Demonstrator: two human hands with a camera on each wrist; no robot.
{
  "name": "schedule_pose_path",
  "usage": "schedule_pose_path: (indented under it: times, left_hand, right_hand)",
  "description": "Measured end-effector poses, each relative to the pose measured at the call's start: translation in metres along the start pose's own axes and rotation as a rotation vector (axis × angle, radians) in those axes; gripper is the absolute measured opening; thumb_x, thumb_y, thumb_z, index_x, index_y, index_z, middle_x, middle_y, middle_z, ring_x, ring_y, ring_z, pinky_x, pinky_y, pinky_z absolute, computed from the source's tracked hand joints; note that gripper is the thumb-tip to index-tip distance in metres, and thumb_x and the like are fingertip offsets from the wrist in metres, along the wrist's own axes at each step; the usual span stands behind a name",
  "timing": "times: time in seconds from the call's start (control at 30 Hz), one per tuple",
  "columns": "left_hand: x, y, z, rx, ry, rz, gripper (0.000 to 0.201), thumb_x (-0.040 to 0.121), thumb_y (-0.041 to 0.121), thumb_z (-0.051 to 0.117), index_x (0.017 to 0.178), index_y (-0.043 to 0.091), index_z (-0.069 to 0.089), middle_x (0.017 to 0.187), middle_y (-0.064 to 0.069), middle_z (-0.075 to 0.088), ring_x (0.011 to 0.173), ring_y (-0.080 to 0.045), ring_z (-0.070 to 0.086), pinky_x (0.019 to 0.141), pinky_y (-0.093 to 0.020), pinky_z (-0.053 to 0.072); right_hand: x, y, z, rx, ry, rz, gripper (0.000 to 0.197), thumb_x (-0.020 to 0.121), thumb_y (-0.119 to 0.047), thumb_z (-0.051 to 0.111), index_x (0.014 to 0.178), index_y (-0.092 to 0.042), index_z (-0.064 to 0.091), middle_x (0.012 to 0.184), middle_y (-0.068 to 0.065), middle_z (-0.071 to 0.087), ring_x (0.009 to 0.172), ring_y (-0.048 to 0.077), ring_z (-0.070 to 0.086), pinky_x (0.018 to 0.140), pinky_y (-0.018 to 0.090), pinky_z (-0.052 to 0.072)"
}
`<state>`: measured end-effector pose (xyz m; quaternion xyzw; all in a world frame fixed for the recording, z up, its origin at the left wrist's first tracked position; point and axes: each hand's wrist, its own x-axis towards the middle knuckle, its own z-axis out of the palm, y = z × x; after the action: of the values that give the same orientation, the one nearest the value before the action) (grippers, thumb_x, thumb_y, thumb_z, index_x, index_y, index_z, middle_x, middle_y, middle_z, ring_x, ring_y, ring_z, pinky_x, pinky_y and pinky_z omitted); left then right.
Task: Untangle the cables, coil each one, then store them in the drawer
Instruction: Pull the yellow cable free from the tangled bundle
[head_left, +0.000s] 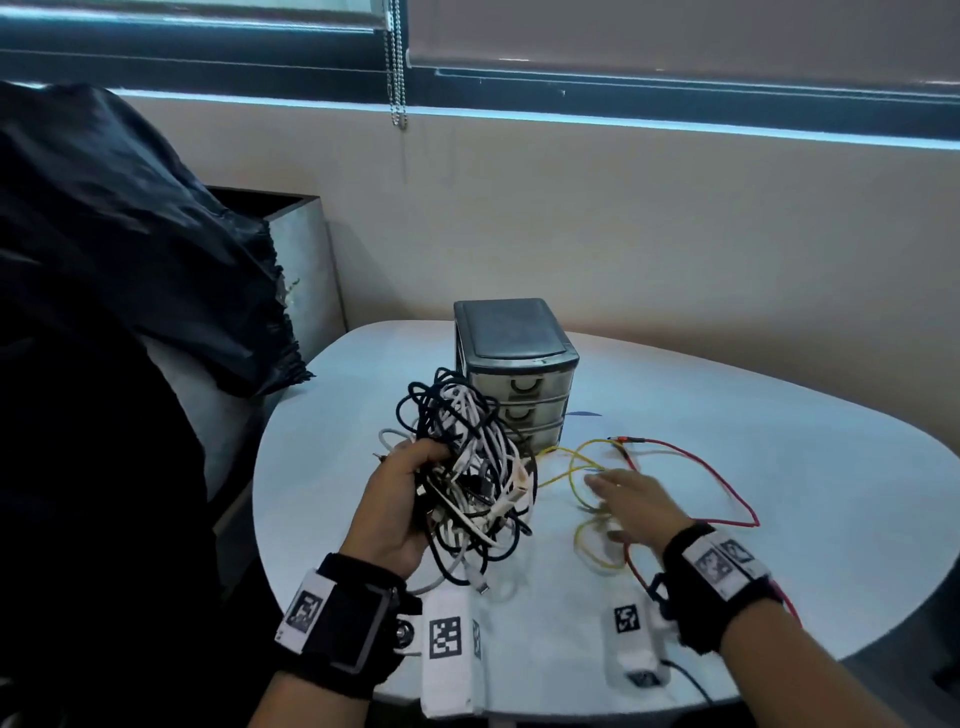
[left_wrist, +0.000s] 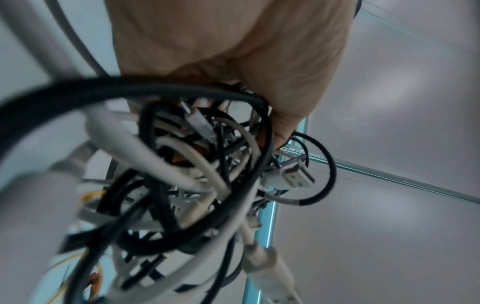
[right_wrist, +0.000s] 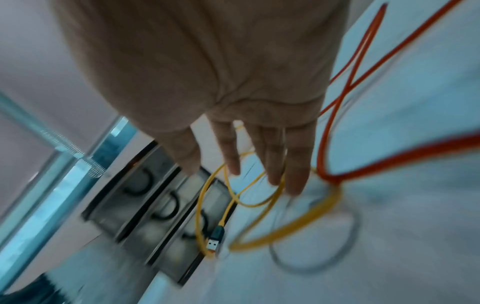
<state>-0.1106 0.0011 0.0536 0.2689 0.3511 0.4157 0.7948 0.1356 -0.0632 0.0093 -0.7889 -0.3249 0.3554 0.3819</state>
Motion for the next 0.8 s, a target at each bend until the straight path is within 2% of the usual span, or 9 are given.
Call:
schedule_pose_path:
  times: [0.1, 0.27, 0.37, 0.43, 0.5, 0.57, 0.63, 0.7, 0.8]
  left_hand:
    - [0.003, 0.000, 0.003, -0.015, 0.000, 0.020, 0.035, 0.067, 0.011, 0.069, 0.100, 0.004, 0.063, 0.089, -0.018, 0.061, 0.078, -0.035, 0.063, 0.106, -0.069, 0.037]
    - [-0.001, -0.006, 0.010, -0.067, 0.004, 0.009, 0.017, 0.084, 0.009, 0.058, 0.085, 0.005, 0.074, 0.088, -0.017, 0.069, 0.088, -0.036, 0.069, 0.099, -0.054, 0.049]
    - [-0.004, -0.016, 0.011, -0.107, 0.059, 0.037, 0.012, 0.086, 0.011, 0.061, 0.090, 0.005, 0.071, 0.089, -0.015, 0.068, 0.075, -0.025, 0.067, 0.080, -0.037, 0.049]
    - [-0.002, -0.026, 0.005, -0.108, 0.145, 0.061, 0.013, 0.085, 0.012, 0.065, 0.095, 0.005, 0.070, 0.095, -0.016, 0.067, 0.074, -0.022, 0.062, 0.067, -0.031, 0.047]
    - [-0.003, -0.036, -0.001, -0.080, 0.234, 0.063, 0.034, 0.077, 0.019, 0.074, 0.106, 0.001, 0.070, 0.108, -0.023, 0.069, 0.084, -0.028, 0.066, 0.062, -0.029, 0.049]
    - [-0.009, -0.042, -0.004, -0.097, 0.272, 0.037, 0.059, 0.068, 0.024, 0.079, 0.120, 0.000, 0.067, 0.125, -0.026, 0.065, 0.108, -0.035, 0.065, 0.079, -0.036, 0.049]
    - [-0.013, -0.048, -0.010, -0.113, 0.291, 0.028, 0.055, 0.072, 0.023, 0.077, 0.122, 0.003, 0.068, 0.127, -0.024, 0.065, 0.116, -0.034, 0.063, 0.083, -0.037, 0.049]
    - [-0.014, -0.052, -0.015, -0.123, 0.285, 0.030, 0.045, 0.079, 0.020, 0.074, 0.121, 0.004, 0.069, 0.123, -0.023, 0.067, 0.111, -0.031, 0.065, 0.077, -0.034, 0.049]
    - [-0.015, -0.055, -0.013, -0.135, 0.269, 0.053, 0.031, 0.084, 0.017, 0.070, 0.113, 0.005, 0.071, 0.117, -0.021, 0.069, 0.097, -0.028, 0.065, 0.073, -0.032, 0.047]
  right_hand:
    - [0.010, -0.001, -0.024, -0.053, 0.220, -0.029, 0.016, 0.089, -0.031, 0.068, 0.082, -0.016, 0.067, 0.096, 0.011, 0.069, 0.084, 0.027, 0.061, 0.089, 0.044, 0.053]
    - [-0.053, -0.038, -0.007, 0.217, 0.066, -0.290, 0.008, 0.094, -0.019, 0.062, 0.091, -0.016, 0.069, 0.086, 0.006, 0.074, 0.073, 0.015, 0.070, 0.065, 0.029, 0.050]
    - [-0.091, -0.046, 0.009, 0.324, -0.024, -0.436, 0.009, 0.092, -0.017, 0.065, 0.098, -0.019, 0.072, 0.087, -0.001, 0.076, 0.080, 0.008, 0.071, 0.071, 0.020, 0.052]
    - [-0.095, -0.039, 0.020, 0.236, 0.043, -0.483, 0.010, 0.089, -0.020, 0.070, 0.098, -0.022, 0.073, 0.090, -0.008, 0.075, 0.088, 0.000, 0.068, 0.080, 0.014, 0.051]
    - [-0.081, -0.030, 0.026, 0.129, 0.087, -0.456, 0.011, 0.087, -0.025, 0.072, 0.098, -0.021, 0.073, 0.093, -0.012, 0.073, 0.090, -0.002, 0.066, 0.087, 0.019, 0.052]
    - [-0.053, -0.023, 0.022, -0.025, 0.059, -0.380, 0.017, 0.087, -0.029, 0.072, 0.100, -0.017, 0.071, 0.099, -0.008, 0.071, 0.093, 0.004, 0.066, 0.093, 0.029, 0.052]
    - [-0.027, -0.025, 0.002, -0.250, 0.079, -0.313, 0.029, 0.090, -0.037, 0.068, 0.110, -0.017, 0.068, 0.114, -0.001, 0.068, 0.108, 0.015, 0.063, 0.099, 0.033, 0.047]
    - [-0.018, -0.032, -0.026, -0.389, 0.175, -0.251, 0.038, 0.091, -0.045, 0.062, 0.119, -0.020, 0.063, 0.128, 0.000, 0.062, 0.116, 0.020, 0.059, 0.101, 0.034, 0.044]
    - [-0.039, -0.043, -0.044, -0.343, 0.278, -0.288, 0.035, 0.090, -0.050, 0.060, 0.117, -0.027, 0.062, 0.119, 0.001, 0.066, 0.108, 0.019, 0.063, 0.096, 0.040, 0.049]
